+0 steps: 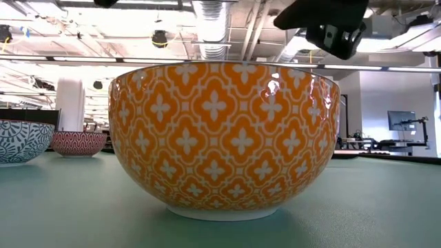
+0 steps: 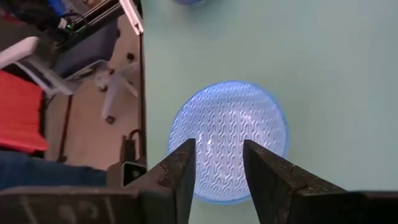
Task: Place and stack bowls onto a shelf
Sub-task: Put the blue bowl on the shelf
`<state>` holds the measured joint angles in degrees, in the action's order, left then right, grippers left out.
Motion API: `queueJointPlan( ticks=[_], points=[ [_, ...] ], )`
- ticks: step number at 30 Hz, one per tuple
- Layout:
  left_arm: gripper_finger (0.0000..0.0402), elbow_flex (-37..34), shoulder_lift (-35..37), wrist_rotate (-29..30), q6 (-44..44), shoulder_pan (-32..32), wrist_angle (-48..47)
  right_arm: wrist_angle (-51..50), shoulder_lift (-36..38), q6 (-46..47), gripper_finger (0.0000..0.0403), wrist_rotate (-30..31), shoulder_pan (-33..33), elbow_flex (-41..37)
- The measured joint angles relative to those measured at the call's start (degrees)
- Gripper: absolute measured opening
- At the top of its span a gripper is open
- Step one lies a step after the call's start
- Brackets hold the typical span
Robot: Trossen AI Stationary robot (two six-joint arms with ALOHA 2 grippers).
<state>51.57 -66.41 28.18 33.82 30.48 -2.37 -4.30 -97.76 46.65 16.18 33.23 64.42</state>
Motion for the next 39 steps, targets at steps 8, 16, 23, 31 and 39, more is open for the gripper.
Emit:
queueJointPlan(
  ticks=[8,16,23,31,39],
  points=[
    [0.0160,0.0,0.0,-10.0,-17.6,0.1,3.9,0.7,0.0,-16.5,0.0177,12.5,4.7,0.0],
    [0.0160,0.0,0.0,-17.7,-18.2,5.8,0.5,5.2,-1.9,-18.0,0.0204,11.8,2.1,0.0],
    [0.0160,0.0,0.0,-12.0,-18.1,8.9,-3.8,5.4,-8.0,-18.2,0.0205,7.8,0.4,3.6],
    [0.0160,0.1,0.0,-12.5,-14.4,8.9,-5.8,0.3,-11.8,-17.3,0.0205,8.1,-0.1,7.7],
    [0.0160,0.1,0.0,-11.5,-13.0,8.8,-10.1,-6.9,-12.3,-11.6,0.0205,8.4,-1.0,7.8]
  ],
)
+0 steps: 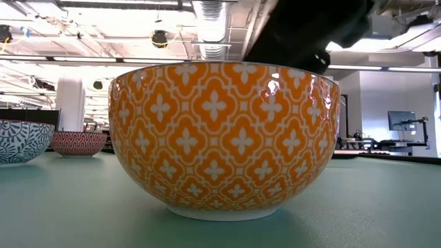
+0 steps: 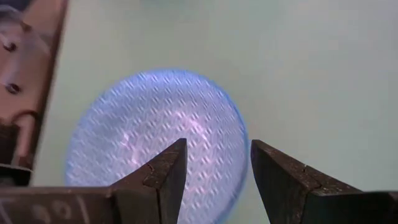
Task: Place and stack bowls onto a shelf
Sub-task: Put the blue bowl on the shelf
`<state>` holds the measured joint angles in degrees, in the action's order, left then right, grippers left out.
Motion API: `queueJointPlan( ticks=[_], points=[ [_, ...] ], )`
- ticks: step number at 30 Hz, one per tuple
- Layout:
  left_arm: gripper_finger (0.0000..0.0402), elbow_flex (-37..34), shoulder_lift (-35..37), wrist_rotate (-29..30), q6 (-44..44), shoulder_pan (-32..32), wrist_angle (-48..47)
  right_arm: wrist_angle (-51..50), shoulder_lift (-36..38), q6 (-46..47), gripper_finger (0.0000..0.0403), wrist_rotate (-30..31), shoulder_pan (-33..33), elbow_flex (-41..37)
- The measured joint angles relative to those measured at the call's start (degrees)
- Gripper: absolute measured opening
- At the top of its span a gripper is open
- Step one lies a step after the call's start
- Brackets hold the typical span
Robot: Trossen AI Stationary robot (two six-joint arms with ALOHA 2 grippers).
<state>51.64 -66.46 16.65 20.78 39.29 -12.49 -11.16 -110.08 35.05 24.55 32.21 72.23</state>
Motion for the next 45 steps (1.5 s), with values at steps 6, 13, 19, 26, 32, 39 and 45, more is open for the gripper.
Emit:
queueJointPlan(
  ticks=[6,13,19,26,32,39,45],
  points=[
    [0.0160,0.0,0.0,2.6,0.0,0.0,-1.3,-1.9,0.1,0.6,0.0201,-1.1,-1.5,0.0],
    [0.0160,0.0,0.0,3.2,5.0,0.0,-4.6,-3.1,0.0,0.6,0.0177,-7.5,-4.2,-0.1],
    [0.0160,0.0,0.0,6.8,13.7,0.0,-9.2,-5.3,0.0,0.5,0.0139,-9.8,-6.2,-0.4],
    [0.0160,0.0,0.0,8.3,18.6,0.0,-10.0,-3.5,0.0,-0.7,0.0100,-13.2,-7.3,-0.5],
    [0.0160,0.0,0.0,10.5,21.2,-0.7,-9.9,-2.5,-1.0,-0.5,0.0094,-14.9,-7.0,-0.5],
    [0.0160,0.0,0.0,10.7,24.1,-1.7,-9.3,-3.7,-1.7,1.2,0.0108,-15.6,-7.1,-0.5],
    [0.0160,0.0,-0.9,15.6,27.4,-2.1,-8.2,-3.4,-1.7,3.6,0.0043,-14.6,-7.2,-0.5]
  ],
)
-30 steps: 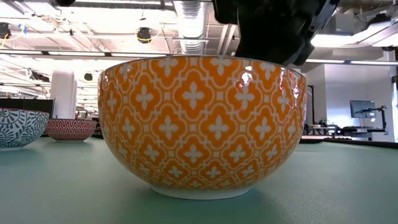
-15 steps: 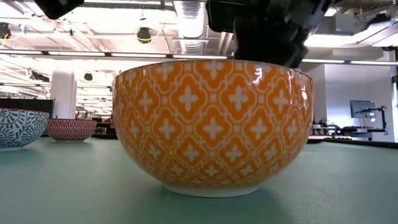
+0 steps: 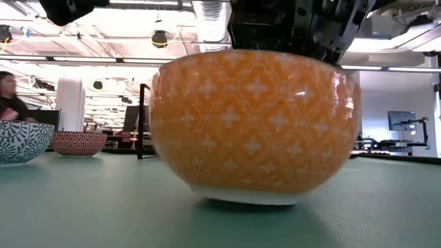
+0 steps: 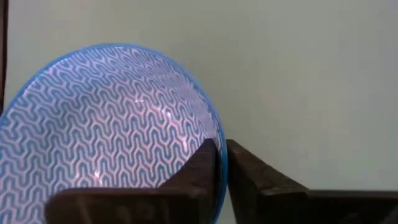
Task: Place and stack bowls onto a shelf
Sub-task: Put the blue bowl on the shelf
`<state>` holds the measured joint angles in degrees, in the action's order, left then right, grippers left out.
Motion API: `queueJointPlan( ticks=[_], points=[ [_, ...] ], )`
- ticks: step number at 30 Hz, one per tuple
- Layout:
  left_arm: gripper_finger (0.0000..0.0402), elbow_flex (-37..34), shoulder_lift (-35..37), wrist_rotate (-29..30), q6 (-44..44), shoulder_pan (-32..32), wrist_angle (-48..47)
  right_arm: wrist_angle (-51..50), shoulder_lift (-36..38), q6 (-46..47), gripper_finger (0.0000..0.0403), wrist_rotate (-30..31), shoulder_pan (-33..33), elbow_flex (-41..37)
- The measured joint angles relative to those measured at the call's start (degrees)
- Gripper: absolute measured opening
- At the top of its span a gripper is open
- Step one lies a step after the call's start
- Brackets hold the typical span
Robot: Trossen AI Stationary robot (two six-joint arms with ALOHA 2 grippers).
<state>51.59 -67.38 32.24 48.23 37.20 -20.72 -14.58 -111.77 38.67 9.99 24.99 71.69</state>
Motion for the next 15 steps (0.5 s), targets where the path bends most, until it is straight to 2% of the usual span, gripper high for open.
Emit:
queueJointPlan(
  ticks=[4,7,12,15],
  points=[
    [0.0160,0.0,-1.6,0.5,-0.5,-3.1,3.6,-0.3,0.0,-1.3,0.0037,4.6,0.2,0.0],
    [0.0160,0.0,-3.4,-3.1,-0.5,-6.1,7.3,-1.3,0.0,-1.5,0.0037,9.1,0.2,0.6],
    [0.0160,0.0,-6.9,-11.7,-0.8,-10.7,13.4,-12.1,-0.1,-4.8,0.0037,19.6,0.6,6.4],
    [0.0160,0.0,-8.2,-13.6,-2.6,-12.1,16.0,-18.4,-0.1,-7.2,0.0037,25.9,0.7,10.8]
  ],
)
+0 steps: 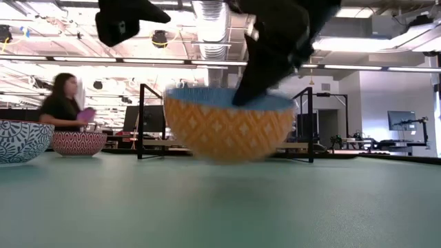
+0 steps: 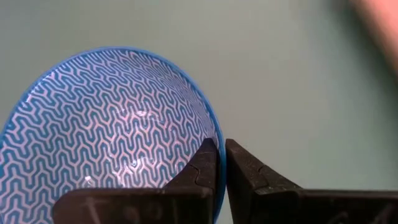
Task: Place and stack bowls onto a shelf
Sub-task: Put the blue bowl on the shelf
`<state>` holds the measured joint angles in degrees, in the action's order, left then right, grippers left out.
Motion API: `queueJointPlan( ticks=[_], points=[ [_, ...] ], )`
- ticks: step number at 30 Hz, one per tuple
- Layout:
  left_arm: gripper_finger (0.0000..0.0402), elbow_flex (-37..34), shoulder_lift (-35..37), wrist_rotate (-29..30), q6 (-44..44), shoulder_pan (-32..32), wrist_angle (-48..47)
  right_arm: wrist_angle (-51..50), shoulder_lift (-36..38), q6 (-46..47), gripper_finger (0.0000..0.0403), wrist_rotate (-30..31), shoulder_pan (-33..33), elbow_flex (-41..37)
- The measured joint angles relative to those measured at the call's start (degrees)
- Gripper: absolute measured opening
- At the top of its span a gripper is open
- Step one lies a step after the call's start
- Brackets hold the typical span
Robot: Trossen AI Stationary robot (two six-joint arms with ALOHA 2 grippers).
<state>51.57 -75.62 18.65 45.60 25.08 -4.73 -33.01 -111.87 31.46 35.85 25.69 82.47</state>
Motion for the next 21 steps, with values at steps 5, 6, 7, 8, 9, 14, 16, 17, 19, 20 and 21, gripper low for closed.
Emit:
queueJointPlan(
  ticks=[5,6,7,8,9,14,16,17,19,20,21],
  points=[
    [0.0160,0.0,-0.5,3.9,-2.2,-1.4,0.2,-6.7,0.0,-4.7,0.0037,5.0,-0.5,5.8],
    [0.0160,0.0,-0.5,5.4,-2.2,-1.8,0.2,-7.4,0.0,-5.3,0.0037,6.2,-0.7,6.6],
    [0.0160,0.0,-0.5,6.3,-2.2,-2.1,0.3,-7.9,0.0,-6.0,0.0037,7.3,-0.8,7.3],
    [0.0160,0.0,-0.5,6.7,-2.6,-2.5,0.7,-8.4,0.0,-6.5,0.0037,8.5,-0.8,8.0],
    [0.0160,0.0,-0.5,6.7,-3.4,-2.9,1.5,-9.2,0.0,-7.2,0.0037,9.7,-0.8,8.6],
    [0.0160,0.0,-0.4,5.9,-8.9,-4.4,2.8,-12.7,0.0,-10.1,0.0038,12.2,-1.5,12.7],
    [0.0160,0.0,-0.4,5.9,-10.1,-4.9,3.0,-13.9,0.0,-10.5,0.0038,12.2,-1.9,14.0],
    [0.0160,0.1,-0.4,5.9,-10.7,-5.0,3.0,-14.4,0.0,-10.6,0.0038,12.2,-2.1,14.7],
    [0.0160,0.6,-0.4,6.1,-12.6,-5.1,2.7,-15.0,0.0,-11.1,0.0038,12.2,-2.5,15.9],
    [0.0160,0.9,-0.4,6.1,-13.8,-5.1,2.5,-15.3,0.0,-11.5,0.0038,12.2,-2.8,16.5],
    [0.0160,1.3,-0.4,6.6,-15.2,-5.1,2.2,-15.8,0.0,-12.1,0.0039,12.2,-3.0,17.2]
  ],
)
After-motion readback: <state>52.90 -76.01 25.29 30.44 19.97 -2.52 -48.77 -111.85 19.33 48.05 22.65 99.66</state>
